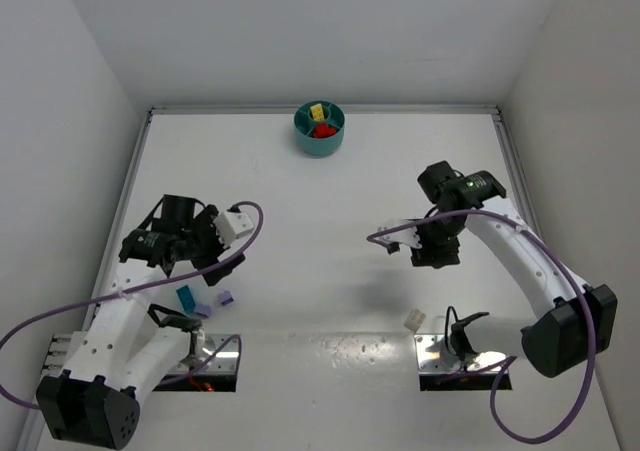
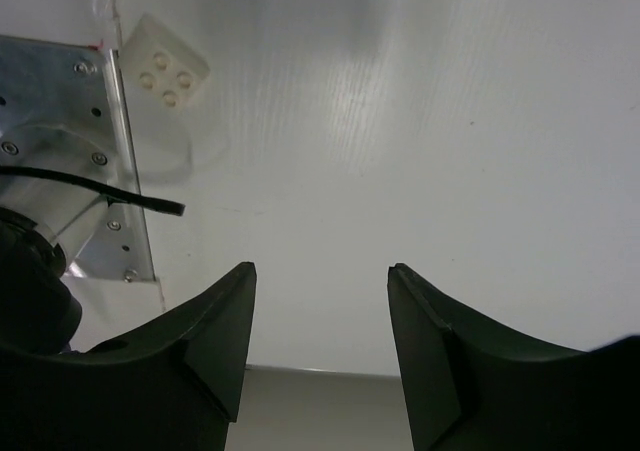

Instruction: Sort the legos into containers by color

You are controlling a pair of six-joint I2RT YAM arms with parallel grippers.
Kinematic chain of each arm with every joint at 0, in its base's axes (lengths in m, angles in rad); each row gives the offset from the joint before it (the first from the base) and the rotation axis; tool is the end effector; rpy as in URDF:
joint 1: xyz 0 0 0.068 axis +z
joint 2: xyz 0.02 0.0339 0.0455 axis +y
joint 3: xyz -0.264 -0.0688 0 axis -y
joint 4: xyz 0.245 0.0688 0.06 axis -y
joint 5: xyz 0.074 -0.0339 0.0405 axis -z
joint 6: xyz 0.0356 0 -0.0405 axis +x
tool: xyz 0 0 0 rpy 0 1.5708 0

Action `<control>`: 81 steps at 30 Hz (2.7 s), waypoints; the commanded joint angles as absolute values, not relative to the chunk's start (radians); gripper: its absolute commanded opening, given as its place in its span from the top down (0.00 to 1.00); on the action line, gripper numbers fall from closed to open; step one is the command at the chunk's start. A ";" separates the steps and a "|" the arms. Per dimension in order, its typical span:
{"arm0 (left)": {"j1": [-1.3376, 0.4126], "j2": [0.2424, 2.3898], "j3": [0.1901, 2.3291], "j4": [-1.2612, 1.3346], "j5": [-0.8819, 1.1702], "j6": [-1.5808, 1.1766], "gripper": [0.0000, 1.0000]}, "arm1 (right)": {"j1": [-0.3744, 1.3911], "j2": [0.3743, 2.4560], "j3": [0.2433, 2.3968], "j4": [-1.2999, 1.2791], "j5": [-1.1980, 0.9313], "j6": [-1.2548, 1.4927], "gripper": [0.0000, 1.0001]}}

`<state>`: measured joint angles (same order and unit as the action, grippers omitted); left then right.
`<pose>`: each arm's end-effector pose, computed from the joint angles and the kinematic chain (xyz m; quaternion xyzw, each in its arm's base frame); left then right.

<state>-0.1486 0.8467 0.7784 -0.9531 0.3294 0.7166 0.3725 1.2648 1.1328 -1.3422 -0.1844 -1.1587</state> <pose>0.1465 -0.0336 0.2626 0.4384 0.8434 -0.0765 0.3011 0.1855 0.0795 0.2840 -0.6924 0.7140 0.0665 0.0796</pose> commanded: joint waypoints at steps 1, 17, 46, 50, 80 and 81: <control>-0.094 0.856 0.788 -0.900 0.396 0.687 0.00 | 0.362 1.240 1.075 -1.356 -0.181 -1.310 0.44; 0.141 1.094 1.040 -0.960 0.324 0.550 0.00 | 0.362 1.295 1.155 -1.382 -0.175 -1.442 0.42; 0.552 1.264 1.242 -1.035 0.550 0.752 0.00 | 0.383 1.295 0.996 -1.382 -0.121 -1.614 0.12; 0.552 1.296 1.262 -0.986 0.603 0.742 0.00 | 0.383 1.318 0.996 -1.380 -0.121 -1.649 0.09; 0.552 1.213 1.190 -0.868 0.744 0.660 0.00 | 0.643 1.163 0.606 -1.174 -0.287 -1.741 0.28; 0.552 1.213 1.190 -0.859 0.744 0.660 0.00 | 0.653 1.163 0.595 -1.139 -0.287 -1.732 0.28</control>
